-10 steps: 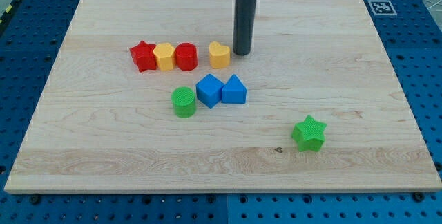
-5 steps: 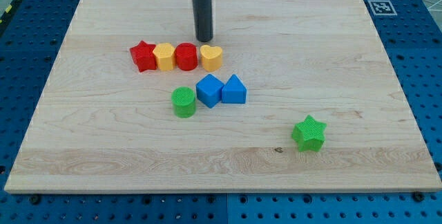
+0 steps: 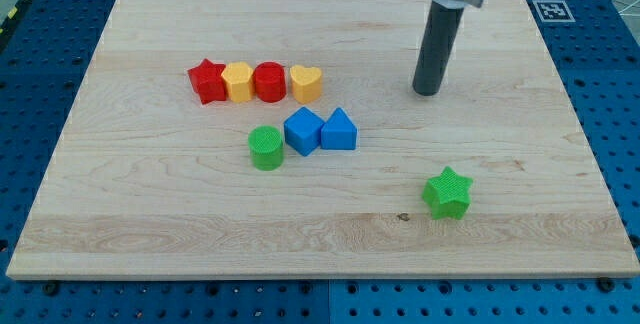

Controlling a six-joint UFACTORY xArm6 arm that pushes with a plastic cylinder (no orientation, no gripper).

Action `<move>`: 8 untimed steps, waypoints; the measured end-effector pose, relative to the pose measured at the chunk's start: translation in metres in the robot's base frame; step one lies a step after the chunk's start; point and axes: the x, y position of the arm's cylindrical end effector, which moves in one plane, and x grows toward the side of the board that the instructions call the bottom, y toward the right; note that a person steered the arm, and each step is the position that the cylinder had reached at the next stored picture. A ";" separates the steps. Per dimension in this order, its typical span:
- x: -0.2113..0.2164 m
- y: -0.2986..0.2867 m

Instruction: Point at the blue triangle

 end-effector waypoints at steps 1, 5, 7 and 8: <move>0.010 0.007; 0.006 -0.050; 0.023 -0.062; 0.024 -0.078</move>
